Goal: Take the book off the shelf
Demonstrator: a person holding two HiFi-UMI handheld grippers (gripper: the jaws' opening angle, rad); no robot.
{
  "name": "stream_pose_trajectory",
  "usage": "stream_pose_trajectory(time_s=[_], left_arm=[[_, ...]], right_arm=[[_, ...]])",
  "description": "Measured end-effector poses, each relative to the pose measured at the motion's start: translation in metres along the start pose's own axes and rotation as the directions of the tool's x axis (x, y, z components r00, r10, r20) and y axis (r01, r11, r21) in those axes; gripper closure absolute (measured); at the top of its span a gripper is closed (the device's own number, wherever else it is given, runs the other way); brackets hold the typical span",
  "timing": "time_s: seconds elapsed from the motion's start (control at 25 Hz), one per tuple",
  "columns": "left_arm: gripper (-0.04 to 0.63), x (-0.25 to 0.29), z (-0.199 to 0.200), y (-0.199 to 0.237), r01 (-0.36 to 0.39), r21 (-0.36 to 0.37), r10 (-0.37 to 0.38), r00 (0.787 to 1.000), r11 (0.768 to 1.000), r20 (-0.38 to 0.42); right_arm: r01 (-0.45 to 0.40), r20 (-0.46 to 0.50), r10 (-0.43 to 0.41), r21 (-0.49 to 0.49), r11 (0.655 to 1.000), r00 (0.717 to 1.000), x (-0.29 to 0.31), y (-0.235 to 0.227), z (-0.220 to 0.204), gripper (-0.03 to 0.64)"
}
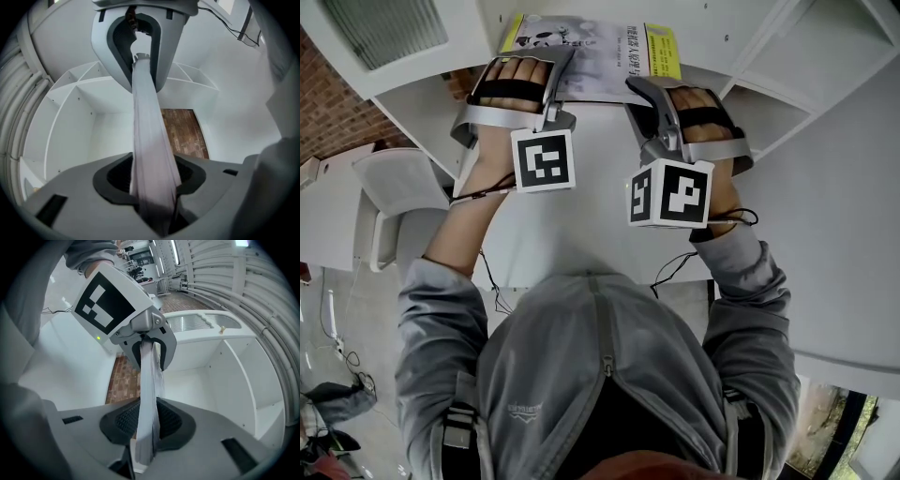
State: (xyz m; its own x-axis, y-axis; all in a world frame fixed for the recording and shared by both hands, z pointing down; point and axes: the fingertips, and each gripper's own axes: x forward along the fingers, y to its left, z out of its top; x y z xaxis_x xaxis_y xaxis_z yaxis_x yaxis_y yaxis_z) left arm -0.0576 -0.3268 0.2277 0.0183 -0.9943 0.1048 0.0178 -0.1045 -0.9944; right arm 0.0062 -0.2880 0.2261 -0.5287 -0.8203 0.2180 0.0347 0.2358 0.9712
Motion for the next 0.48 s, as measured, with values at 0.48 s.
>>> stream_pose_trajectory(time_s=[0.48], left_arm=[[0.512, -0.006, 0.002, 0.005, -0.015, -0.016, 0.015, 1.000, 1.000, -0.021]], right_arm=[[0.024, -0.053, -0.024, 0.006, 1.000, 0.998, 0.013, 0.007, -0.010, 0.365]])
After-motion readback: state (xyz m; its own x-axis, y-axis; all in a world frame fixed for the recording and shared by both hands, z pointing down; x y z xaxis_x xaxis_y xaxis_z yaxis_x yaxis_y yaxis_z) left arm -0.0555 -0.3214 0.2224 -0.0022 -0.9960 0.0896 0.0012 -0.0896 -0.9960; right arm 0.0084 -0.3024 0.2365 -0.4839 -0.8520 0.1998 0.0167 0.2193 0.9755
